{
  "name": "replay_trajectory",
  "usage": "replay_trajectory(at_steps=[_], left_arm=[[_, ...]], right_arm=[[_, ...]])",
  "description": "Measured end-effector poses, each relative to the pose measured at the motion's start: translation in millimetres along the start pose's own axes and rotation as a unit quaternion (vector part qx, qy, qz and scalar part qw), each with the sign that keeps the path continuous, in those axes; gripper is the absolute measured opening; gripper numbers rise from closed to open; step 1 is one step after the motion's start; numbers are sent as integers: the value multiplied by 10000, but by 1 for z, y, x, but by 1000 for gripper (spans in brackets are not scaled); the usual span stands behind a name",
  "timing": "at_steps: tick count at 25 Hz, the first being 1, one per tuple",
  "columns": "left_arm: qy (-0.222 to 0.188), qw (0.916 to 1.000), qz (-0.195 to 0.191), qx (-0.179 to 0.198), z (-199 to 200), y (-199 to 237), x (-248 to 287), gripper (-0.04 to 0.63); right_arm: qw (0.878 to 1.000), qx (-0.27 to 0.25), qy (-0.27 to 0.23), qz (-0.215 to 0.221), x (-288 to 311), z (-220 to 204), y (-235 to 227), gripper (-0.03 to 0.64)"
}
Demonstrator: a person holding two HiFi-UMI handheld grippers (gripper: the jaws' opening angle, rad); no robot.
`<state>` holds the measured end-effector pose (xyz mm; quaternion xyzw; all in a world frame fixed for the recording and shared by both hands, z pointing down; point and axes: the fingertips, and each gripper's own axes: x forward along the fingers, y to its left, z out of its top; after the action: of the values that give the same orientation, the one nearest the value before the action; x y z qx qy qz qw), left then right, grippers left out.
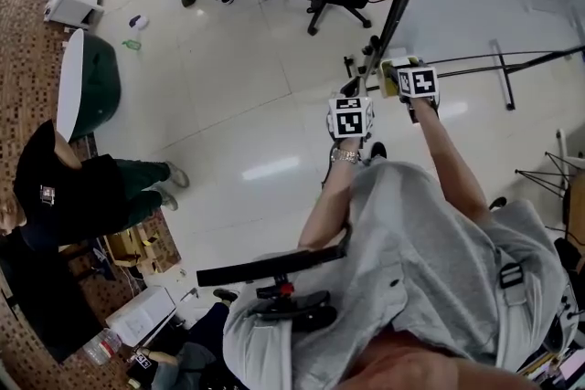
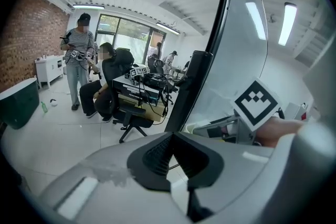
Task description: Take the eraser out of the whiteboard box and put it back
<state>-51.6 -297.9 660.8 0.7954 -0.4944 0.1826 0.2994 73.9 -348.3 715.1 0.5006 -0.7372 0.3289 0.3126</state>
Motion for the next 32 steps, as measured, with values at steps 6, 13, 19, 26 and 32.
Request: replay_trajectory(at_steps=[6, 13, 19, 26, 32], left_arm=[[-126, 9999, -1, -83, 16, 7, 7, 5], [-130, 9999, -111, 13, 25, -4, 16, 5], [-107, 9997, -166, 106, 22, -14, 16, 5], [-101, 9999, -117, 74, 16, -12, 10, 5], [-111, 9997, -182, 132, 17, -18, 8, 5]], right_arm=[[9975, 17, -481, 518, -67, 31, 20, 275], [9959, -83, -414, 801, -105, 36, 35, 275], [9961, -130, -330, 805, -99, 24, 36, 275], [9986, -113, -98, 509, -73, -7, 24, 275], [9999, -5, 131, -17, -25, -46, 3, 279]])
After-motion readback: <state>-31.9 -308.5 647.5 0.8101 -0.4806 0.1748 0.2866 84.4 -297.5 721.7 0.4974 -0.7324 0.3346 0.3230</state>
